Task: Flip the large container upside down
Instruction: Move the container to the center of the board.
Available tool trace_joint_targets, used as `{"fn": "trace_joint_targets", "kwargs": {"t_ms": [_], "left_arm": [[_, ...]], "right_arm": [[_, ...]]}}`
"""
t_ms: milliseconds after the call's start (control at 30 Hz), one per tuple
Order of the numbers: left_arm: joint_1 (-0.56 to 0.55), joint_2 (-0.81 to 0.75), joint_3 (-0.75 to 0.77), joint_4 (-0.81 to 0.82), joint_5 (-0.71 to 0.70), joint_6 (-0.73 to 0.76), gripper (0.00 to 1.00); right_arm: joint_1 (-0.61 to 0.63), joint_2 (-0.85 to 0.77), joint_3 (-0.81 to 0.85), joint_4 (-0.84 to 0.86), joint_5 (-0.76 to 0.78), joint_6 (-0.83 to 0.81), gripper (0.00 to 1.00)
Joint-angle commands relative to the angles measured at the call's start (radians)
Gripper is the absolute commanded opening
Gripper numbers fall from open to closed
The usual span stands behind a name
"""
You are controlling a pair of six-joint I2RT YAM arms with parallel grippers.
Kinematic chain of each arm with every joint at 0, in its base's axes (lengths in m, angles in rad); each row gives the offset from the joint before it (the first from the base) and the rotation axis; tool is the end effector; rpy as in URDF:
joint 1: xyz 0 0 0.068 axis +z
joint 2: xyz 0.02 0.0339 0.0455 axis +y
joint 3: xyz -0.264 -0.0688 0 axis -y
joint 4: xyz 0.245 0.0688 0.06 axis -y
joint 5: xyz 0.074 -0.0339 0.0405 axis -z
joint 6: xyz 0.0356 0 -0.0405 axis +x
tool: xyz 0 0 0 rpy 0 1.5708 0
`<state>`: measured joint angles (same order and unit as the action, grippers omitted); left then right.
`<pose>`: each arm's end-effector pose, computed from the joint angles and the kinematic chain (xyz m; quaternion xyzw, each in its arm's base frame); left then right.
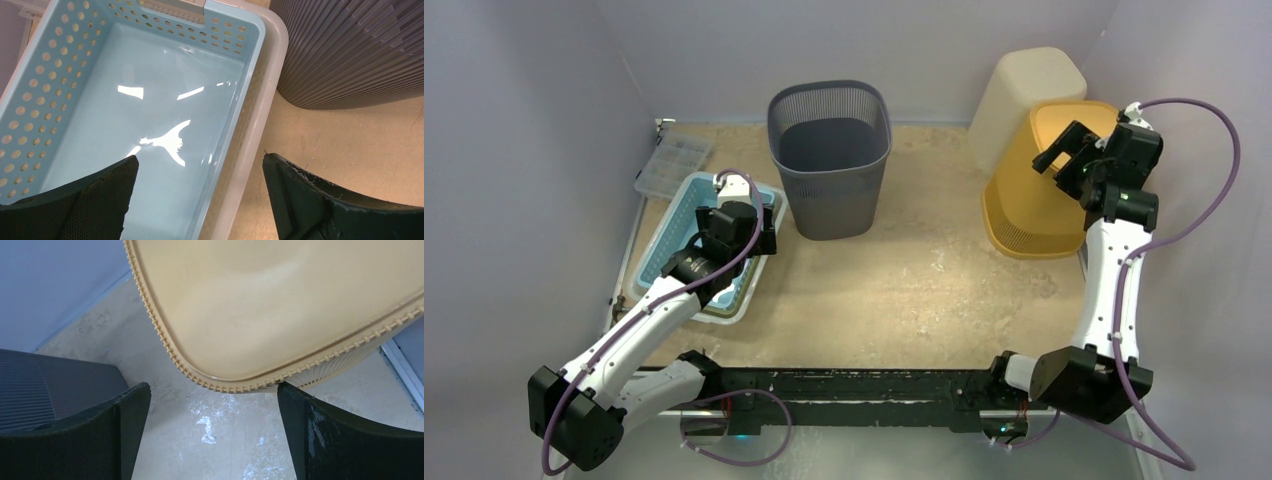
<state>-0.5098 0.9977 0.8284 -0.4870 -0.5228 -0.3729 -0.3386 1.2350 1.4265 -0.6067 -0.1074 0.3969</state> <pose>0.1933 -0.0877 0.2892 -0.0545 0.8726 0.0275 0.4847 0.2486 -0.0835 0.4242 0.2734 0.7911 0.0608 0.5438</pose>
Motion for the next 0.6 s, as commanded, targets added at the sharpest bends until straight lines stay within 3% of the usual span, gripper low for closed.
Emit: {"fn": "trace_joint_targets", "kwargs": {"t_ms": [0, 267, 433, 567], "left_arm": [[0.008, -0.01, 0.023, 0.027, 0.004, 0.022, 0.94], [0.008, -0.016, 0.023, 0.026, 0.006, 0.018, 0.94], [0.009, -0.062, 0.032, 0.01, 0.029, -0.028, 0.95], [0.008, -0.073, 0.165, -0.073, 0.08, -0.082, 0.98]], "right_arm": [[0.001, -0.006, -0.02, 0.045, -0.077, -0.028, 0.99], [0.001, -0.145, -0.013, 0.027, -0.134, 0.016, 0.99], [0.001, -0.208, -0.017, 0.047, -0.41, 0.028, 0.99], [0.004, -0.243, -0.022, 0.011, -0.559, -0.007, 0.99]]}}
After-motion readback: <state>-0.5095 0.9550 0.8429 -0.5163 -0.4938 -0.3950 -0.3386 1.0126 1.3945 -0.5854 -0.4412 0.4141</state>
